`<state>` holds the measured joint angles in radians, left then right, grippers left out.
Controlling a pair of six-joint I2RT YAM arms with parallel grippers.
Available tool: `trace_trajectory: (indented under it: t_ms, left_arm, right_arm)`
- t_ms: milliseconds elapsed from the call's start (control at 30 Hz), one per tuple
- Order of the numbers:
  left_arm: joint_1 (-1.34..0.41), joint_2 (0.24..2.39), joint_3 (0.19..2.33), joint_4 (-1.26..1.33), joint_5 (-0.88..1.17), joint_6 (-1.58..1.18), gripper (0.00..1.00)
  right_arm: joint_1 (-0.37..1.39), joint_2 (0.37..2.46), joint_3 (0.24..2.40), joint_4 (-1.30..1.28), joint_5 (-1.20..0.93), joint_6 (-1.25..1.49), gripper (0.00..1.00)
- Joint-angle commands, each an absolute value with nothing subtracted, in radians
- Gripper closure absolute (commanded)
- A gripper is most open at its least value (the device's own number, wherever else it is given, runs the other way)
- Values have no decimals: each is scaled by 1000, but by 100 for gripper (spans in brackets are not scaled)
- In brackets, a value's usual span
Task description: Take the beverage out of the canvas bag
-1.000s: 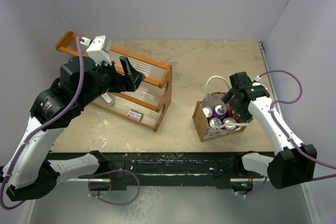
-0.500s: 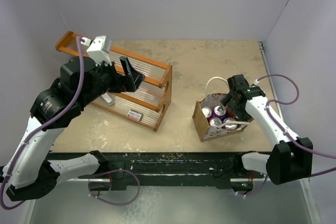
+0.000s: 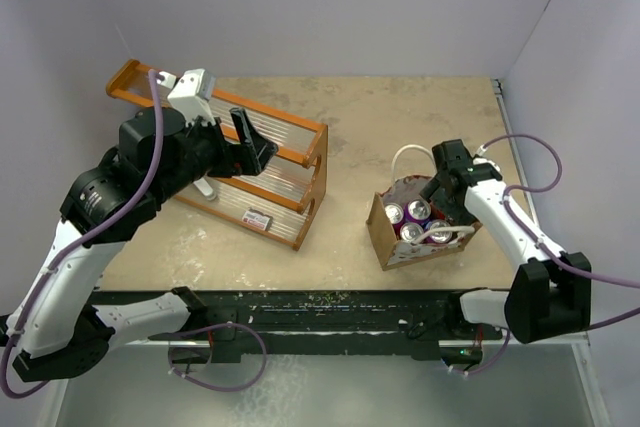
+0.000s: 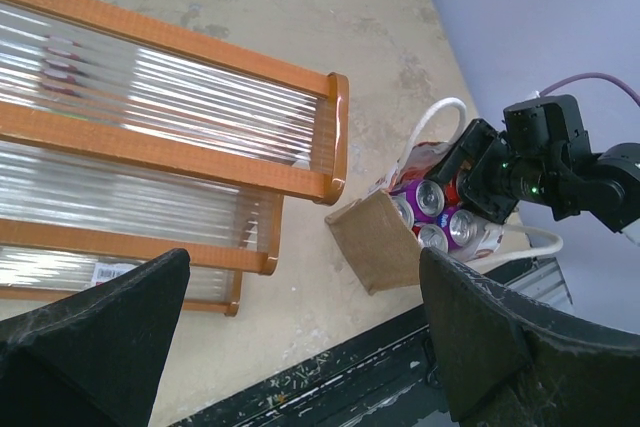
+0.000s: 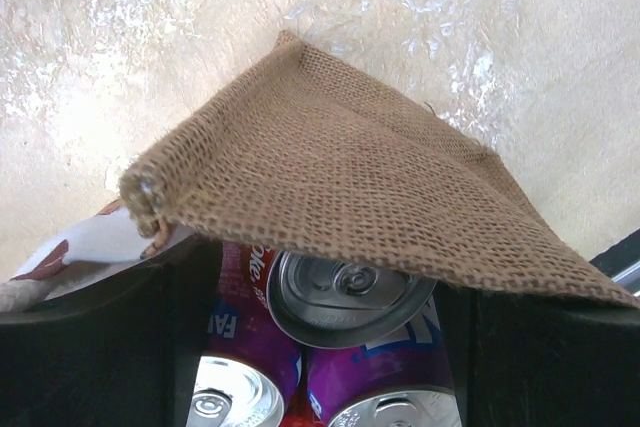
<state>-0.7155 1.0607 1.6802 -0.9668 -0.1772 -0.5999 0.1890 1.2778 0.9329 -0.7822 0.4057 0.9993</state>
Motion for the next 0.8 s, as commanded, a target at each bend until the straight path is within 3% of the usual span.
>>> trace_trajectory:
  t_ms: [0,133,300,567,767]
  left_arm:
    - [-711,1066,1695,-943,-159,-634,1]
    - [-711,1067,1689,-942,-150,-649,1]
    - [-711,1067,1673,-932,-142,-666,1]
    - [-710,1075,1678,-930,-140,-678,1]
    - [-711,1063,1657,-934,-130,-714,1]
  right_arm:
    - [184,1308,974,-700,421,933,15]
    - [184,1336,976,-676,427,908,6]
    - [184,1382,973,-656,426,900,5]
    - [184,1420,968,-624,396,898,15]
    - [184,1406,994,-646,384,868,30]
